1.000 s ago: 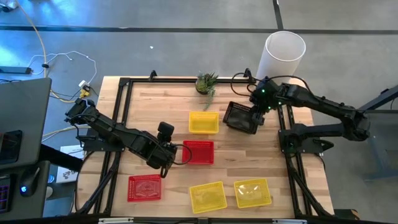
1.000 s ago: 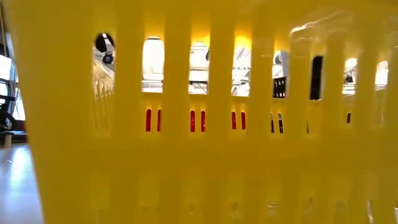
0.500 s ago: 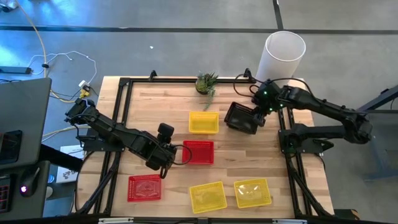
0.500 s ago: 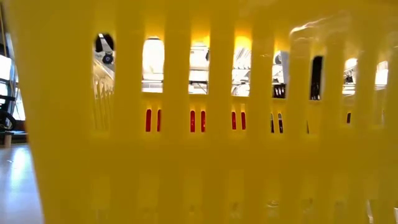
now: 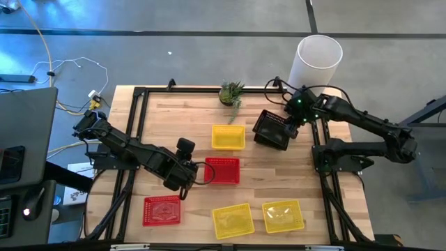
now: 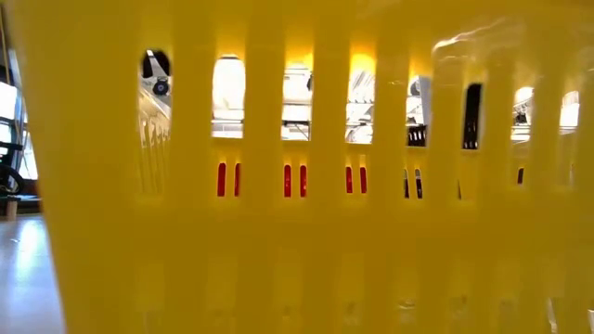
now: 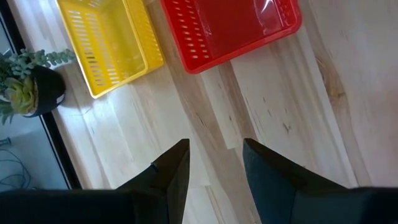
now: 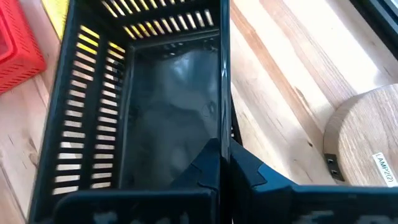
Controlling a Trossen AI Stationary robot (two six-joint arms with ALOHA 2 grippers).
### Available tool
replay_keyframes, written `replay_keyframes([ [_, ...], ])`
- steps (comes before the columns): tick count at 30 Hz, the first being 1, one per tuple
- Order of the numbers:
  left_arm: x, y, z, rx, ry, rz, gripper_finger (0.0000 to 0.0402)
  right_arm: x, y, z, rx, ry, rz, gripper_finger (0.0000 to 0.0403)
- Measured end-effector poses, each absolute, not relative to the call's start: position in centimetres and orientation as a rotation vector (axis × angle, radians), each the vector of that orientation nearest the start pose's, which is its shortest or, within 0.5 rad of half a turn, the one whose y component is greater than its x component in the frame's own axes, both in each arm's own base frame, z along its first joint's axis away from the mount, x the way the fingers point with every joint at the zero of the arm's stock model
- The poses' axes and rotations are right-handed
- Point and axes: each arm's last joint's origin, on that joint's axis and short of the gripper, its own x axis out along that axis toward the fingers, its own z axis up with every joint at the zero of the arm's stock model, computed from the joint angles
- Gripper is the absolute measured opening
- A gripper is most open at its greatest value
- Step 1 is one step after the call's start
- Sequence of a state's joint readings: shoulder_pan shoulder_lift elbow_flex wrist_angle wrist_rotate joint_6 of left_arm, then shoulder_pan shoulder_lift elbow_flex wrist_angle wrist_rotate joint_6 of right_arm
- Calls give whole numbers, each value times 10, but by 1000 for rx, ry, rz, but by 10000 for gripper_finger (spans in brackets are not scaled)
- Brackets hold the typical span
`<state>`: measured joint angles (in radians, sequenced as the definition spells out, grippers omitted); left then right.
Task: Stack baskets by color
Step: Stack the bottom black bin on the top black bin
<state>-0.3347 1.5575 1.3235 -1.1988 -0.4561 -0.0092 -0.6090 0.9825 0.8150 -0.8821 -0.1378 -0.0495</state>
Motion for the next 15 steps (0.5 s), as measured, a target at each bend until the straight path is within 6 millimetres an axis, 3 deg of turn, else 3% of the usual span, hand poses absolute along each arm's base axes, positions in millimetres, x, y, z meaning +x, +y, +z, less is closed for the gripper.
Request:
replay_keyframes([
  [15,270,-80,276,548,1322,103,135,147,-96,249,375,1041,-367,0],
])
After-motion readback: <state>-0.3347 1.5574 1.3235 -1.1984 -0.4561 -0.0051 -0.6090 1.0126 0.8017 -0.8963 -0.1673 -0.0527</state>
